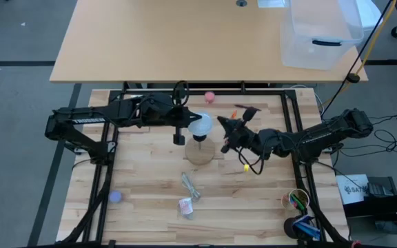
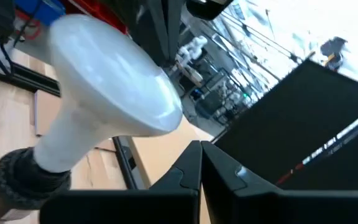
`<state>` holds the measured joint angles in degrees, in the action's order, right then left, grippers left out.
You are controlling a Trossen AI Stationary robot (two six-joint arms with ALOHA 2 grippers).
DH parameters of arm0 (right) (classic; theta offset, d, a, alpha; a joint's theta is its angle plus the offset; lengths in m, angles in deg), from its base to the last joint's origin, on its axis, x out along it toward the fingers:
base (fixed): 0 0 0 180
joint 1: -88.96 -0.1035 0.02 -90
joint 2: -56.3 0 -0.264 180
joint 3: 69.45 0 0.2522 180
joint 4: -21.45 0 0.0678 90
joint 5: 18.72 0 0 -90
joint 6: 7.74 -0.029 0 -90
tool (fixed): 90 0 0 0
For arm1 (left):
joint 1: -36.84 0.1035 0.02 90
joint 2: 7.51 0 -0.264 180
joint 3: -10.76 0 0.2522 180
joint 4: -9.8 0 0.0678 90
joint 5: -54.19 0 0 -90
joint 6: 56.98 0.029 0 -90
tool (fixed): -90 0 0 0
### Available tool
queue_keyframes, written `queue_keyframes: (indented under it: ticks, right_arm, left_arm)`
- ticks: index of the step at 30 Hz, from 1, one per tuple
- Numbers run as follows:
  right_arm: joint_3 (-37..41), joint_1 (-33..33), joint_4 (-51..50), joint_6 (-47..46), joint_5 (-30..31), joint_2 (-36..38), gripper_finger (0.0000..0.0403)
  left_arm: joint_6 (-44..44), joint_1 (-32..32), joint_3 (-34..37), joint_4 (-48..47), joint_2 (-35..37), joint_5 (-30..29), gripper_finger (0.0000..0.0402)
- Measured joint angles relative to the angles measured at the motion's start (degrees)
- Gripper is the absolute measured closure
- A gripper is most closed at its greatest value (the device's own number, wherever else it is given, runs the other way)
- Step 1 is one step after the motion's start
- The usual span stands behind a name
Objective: Screw lightbulb
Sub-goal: Insert the white lightbulb into the desk lamp
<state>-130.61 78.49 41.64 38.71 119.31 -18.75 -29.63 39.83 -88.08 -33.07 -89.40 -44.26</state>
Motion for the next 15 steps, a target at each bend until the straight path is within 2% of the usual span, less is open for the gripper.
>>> queue_keyframes:
  ticks: [6,10,15]
  right_arm:
    - [0.00,3.44,-0.28,2.72,-2.93,-0.07,0.0403]
    - [0.00,4.01,-0.31,4.83,-9.36,-0.09,0.0403]
    - [0.00,3.82,-0.74,4.42,-9.23,-0.11,0.0403]
  left_arm:
    - [-0.04,-0.58,0.00,0.11,0.04,-0.04,0.0401]
    - [-0.33,-0.53,0.00,0.17,0.07,-0.73,0.0401]
    - [-0.95,-0.51,-0.02,0.09,0.11,-1.46,0.0401]
